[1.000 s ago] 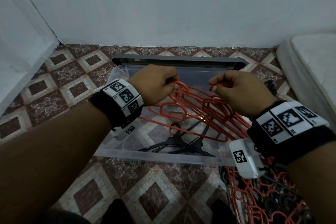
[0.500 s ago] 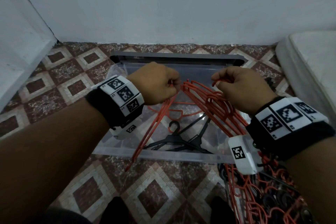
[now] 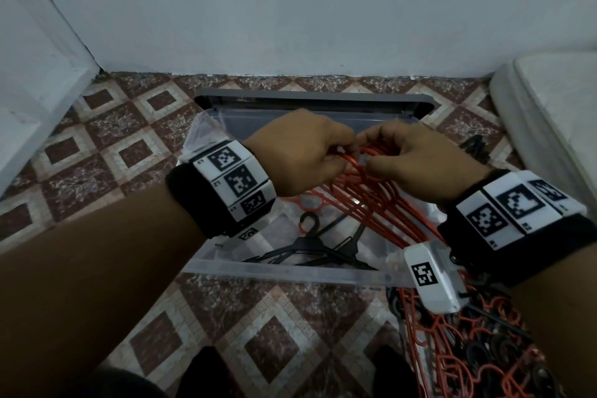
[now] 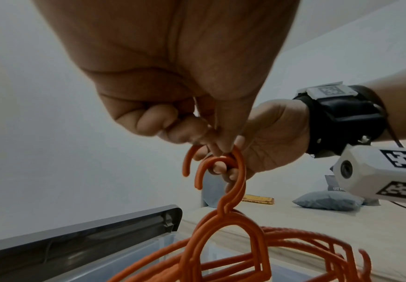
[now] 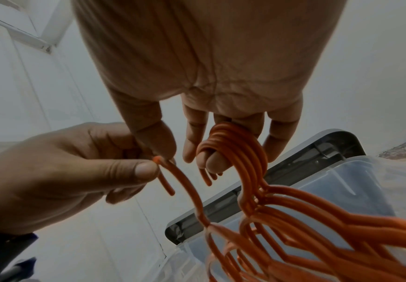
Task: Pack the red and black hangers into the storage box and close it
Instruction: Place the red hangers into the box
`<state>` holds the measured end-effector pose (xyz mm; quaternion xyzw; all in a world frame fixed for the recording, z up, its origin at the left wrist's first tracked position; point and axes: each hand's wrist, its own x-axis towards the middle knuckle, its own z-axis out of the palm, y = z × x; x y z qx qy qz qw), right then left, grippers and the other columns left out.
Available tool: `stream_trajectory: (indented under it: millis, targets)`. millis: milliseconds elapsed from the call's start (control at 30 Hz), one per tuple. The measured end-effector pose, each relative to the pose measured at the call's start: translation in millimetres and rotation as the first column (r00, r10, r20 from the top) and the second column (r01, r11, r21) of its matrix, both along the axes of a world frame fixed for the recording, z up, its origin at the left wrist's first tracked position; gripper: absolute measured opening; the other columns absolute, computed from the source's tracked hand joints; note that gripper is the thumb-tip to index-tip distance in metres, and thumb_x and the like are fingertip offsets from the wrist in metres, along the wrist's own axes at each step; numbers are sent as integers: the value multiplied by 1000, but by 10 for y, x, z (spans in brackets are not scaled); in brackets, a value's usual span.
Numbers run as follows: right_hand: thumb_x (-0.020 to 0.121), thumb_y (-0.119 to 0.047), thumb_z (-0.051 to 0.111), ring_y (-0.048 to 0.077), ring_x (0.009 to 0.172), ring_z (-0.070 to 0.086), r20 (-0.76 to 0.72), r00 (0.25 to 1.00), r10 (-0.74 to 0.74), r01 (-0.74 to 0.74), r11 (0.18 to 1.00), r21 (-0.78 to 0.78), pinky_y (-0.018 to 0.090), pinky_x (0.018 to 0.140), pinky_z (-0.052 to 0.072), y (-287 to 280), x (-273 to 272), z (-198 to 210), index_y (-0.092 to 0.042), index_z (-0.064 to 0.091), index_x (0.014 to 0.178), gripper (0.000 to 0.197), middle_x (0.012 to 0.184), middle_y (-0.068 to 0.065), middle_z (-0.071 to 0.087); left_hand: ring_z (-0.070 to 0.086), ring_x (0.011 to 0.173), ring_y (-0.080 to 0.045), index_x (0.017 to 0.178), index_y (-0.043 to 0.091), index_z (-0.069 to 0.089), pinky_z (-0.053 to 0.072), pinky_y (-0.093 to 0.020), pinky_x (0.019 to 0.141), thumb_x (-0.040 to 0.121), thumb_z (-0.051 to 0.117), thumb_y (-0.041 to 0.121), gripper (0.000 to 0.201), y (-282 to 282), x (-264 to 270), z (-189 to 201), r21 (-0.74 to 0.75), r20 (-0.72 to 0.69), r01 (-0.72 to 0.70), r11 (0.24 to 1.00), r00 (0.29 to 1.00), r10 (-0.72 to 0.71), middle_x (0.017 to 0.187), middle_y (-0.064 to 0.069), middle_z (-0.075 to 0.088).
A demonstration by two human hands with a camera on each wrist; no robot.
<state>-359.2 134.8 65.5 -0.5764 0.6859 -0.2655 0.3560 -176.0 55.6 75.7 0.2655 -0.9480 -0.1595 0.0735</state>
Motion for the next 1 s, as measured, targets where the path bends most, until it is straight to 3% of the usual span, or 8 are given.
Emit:
stream_trajectory:
  millis: [133, 233, 367, 533, 633, 700, 867, 1000]
  targets:
    - [82, -18, 71, 12, 84, 71, 23, 999, 48, -48, 999, -14, 44, 87, 58, 23, 24, 53, -30, 66, 104, 25, 92, -5, 75, 44, 75, -12, 106, 27, 70, 27, -26, 65, 88, 65, 33, 19, 17, -23, -36, -48, -54, 29, 998, 998, -32, 77, 13, 36]
    - [77, -14, 75, 20, 83, 71, 12, 997, 78, -78, 997, -8, 50, 84, 57, 26, 43, 72, -29, 65, 102, 31, 89, -2, 74, 47, 78, -12, 106, 26, 70, 31, -27, 66, 89, 66, 34, 19, 37, -38, -59, -62, -107, 21, 998, 994, -28, 82, 8, 41]
    - [77, -13, 77, 14, 80, 70, -71, 994, 86, -90, 995, -51, 47, 81, 57, 28, 55, 58, -31, 63, 101, 33, 88, -4, 73, 46, 73, -6, 97, 24, 68, 31, -21, 62, 86, 67, 32, 14, 58, -67, -59, -75, -206, 10, 997, 978, -25, 78, 14, 45]
    - [81, -7, 71, 25, 83, 71, -29, 995, 93, -95, 994, -59, 53, 80, 56, 13, 53, 64, -30, 62, 112, 40, 91, 1, 74, 54, 73, -4, 99, 25, 65, 37, -12, 62, 85, 69, 33, 16, 21, 0, -134, 72, -354, -72, 995, 931, 93, 81, 9, 59]
    - [81, -12, 73, 20, 80, 72, -20, 995, 96, -97, 994, -47, 50, 81, 58, 9, 46, 60, -29, 60, 118, 44, 90, 1, 74, 59, 85, -6, 112, 29, 57, 46, -16, 70, 84, 68, 34, 30, -6, 59, -162, 172, -296, -32, 985, 952, 82, 101, 10, 58]
    - [80, -13, 75, 19, 79, 72, -8, 996, 90, -90, 995, -48, 50, 81, 58, 8, 42, 60, -29, 61, 115, 41, 89, 0, 75, 63, 82, -5, 114, 30, 54, 52, -23, 68, 84, 69, 34, 34, -14, 68, -167, 219, -241, -1, 976, 969, 56, 105, 12, 60]
    - [82, -17, 74, 20, 77, 73, -36, 992, 118, -118, 993, -9, 51, 79, 58, 8, 28, 65, -35, 57, 121, 46, 89, 2, 75, 63, 73, -2, 103, 28, 62, 47, -12, 63, 86, 71, 33, 19, -113, 123, -260, 241, -224, -49, 969, 969, 104, 83, 16, 65]
    - [83, -8, 70, 15, 72, 73, -35, 996, 78, -79, 997, -27, 50, 79, 59, -2, -56, 46, -36, 57, 118, 47, 80, 0, 76, 62, 76, -8, 95, 27, 64, 48, -23, 66, 91, 64, 42, 16, -396, 289, -390, 277, 25, -216, 936, 976, 218, 82, 10, 67]
